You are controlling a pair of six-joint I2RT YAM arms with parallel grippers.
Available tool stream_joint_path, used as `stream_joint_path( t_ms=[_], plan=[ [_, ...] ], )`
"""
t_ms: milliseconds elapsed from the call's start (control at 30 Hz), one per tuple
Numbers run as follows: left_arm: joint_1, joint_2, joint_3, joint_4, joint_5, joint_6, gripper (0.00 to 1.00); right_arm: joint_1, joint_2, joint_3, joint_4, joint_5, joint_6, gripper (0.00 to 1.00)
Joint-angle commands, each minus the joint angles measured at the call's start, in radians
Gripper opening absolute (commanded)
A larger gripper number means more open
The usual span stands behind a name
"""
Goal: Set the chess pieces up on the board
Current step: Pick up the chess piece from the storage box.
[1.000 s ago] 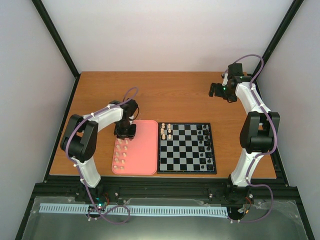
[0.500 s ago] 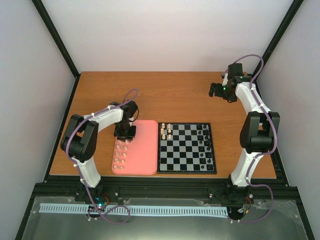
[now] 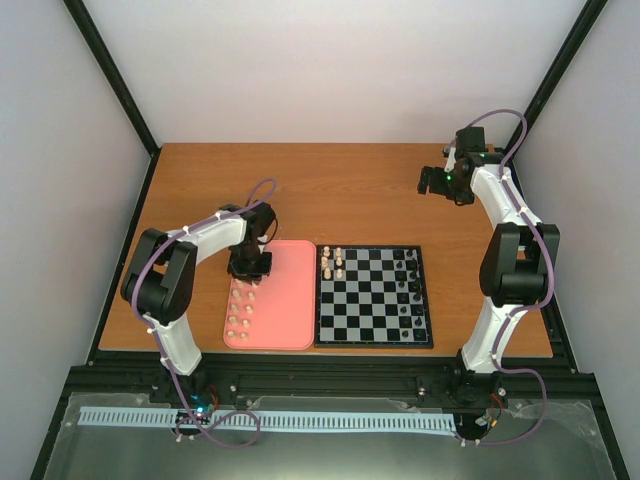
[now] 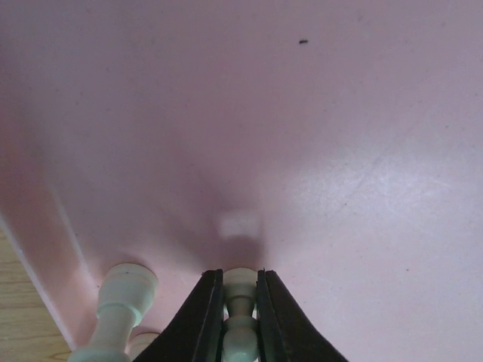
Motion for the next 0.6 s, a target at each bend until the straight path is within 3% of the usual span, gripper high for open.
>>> stream_joint_path(
  t_ms=[0,567],
  plan=[
    [0.006,0.002,0.029,-0.007,-0.01,0.007,0.07,-0.012,-0.016,-0.013,0.009,0.001,0.01,1.0],
    [-0.036,-0.003,0.122,-0.067,0.019,0.005,0.01,-0.011,-0.008,-0.011,0.012,-0.001,0.008,1.0]
  ],
)
